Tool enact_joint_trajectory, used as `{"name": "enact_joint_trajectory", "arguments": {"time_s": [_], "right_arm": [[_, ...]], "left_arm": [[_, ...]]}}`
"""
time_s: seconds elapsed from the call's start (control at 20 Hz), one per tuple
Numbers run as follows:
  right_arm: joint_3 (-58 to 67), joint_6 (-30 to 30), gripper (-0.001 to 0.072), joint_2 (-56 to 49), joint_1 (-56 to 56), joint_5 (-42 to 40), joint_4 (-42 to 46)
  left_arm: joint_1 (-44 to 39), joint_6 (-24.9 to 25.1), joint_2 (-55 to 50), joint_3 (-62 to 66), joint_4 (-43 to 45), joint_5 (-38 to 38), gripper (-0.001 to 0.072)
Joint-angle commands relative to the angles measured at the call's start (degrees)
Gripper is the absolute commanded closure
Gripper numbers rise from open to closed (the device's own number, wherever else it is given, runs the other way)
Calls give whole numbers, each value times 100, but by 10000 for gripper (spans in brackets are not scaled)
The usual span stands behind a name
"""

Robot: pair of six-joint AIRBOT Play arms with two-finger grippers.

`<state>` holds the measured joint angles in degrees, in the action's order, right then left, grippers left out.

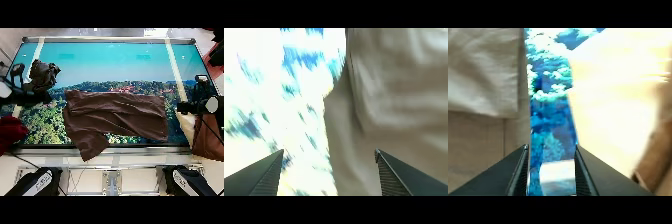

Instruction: Fold the shirts.

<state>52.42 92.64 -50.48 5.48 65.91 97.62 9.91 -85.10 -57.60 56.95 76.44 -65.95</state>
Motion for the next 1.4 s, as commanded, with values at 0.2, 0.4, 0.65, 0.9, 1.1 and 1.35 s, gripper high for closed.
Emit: {"name": "enact_joint_trajectory", "arguments": {"time_s": [0.2,0.4,0.65,0.9,1.1,1.35], "right_arm": [[44,188,362,254,-4,-238,-247],[44,188,362,254,-4,-267,-254],[44,190,362,254,-4,-575,-494],[44,188,362,254,-7,-691,-640],[44,186,362,256,-4,-645,-638],[-57,184,362,258,2,214,-645]], "left_arm": [[249,-420,761,-2647,-1493,-570,62],[247,-898,761,-3530,-1561,-542,62],[-393,-901,758,-3941,-1843,39,66],[-1521,-1250,562,-3943,-2288,1095,70],[-1851,-1246,234,-3936,-2848,1567,224],[-1849,-892,238,-3646,-3401,1554,689]]}}
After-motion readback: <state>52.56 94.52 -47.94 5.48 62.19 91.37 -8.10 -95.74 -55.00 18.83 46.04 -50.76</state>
